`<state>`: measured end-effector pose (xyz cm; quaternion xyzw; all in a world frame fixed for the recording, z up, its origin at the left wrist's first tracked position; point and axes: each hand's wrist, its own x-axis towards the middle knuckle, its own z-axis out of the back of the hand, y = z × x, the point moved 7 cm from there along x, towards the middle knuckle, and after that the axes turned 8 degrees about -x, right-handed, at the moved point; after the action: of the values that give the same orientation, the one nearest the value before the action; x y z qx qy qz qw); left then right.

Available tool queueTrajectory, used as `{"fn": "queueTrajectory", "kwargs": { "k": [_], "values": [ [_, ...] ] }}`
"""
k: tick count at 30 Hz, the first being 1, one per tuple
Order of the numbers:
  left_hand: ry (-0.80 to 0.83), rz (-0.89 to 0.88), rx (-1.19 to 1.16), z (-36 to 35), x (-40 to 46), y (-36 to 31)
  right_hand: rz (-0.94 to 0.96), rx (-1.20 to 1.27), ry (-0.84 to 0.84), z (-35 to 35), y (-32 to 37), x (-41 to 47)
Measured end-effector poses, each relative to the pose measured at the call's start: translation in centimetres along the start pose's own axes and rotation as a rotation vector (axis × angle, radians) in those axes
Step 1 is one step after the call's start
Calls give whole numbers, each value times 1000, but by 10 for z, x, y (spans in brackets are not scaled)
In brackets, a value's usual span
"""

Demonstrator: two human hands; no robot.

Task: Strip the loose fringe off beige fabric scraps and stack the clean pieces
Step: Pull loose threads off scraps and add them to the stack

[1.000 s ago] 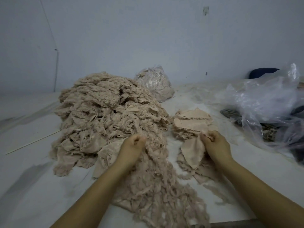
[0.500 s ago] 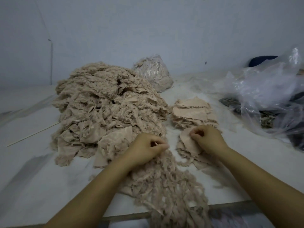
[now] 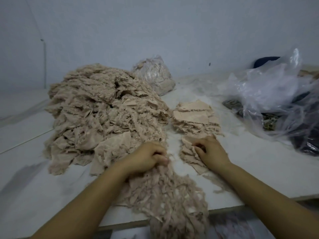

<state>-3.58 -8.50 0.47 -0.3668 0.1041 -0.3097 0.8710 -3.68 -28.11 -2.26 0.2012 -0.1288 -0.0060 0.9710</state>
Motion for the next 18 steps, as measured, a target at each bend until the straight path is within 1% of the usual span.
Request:
{"fn": "queueTrajectory", "kwargs": {
  "k": [2,4,5,6,7,8,10,11,12,13,14,15,16,18],
  "values": [
    [-106,27,-8,29,-11,4,4,-16,-17,3,2,-1],
    [-220,94,107,52,-20,12,27,-58,-115,9,10,-6],
    [-259,127,156,60,-25,15,53,-47,-174,14,18,-11],
    [-253,141,149,65,-30,19,92,1,-208,16,29,-16],
    [-192,129,104,66,-35,21,144,69,-206,16,43,-22],
    [-92,107,68,63,-42,21,203,137,-174,13,58,-27],
    [153,135,89,52,-56,26,316,218,-64,1,87,-35],
    [242,159,166,47,-62,32,364,229,-9,-6,99,-38],
    [286,162,272,45,-65,37,409,230,42,-12,110,-41],
    [286,154,364,43,-66,43,456,226,93,-18,119,-43],
    [249,132,411,43,-66,45,508,220,142,-23,127,-46],
    [180,104,408,44,-65,47,556,207,187,-29,133,-48],
    [98,80,373,47,-64,47,596,191,217,-33,139,-50],
    [-26,62,278,51,-63,52,624,192,216,-36,149,-50]
  ]
}}
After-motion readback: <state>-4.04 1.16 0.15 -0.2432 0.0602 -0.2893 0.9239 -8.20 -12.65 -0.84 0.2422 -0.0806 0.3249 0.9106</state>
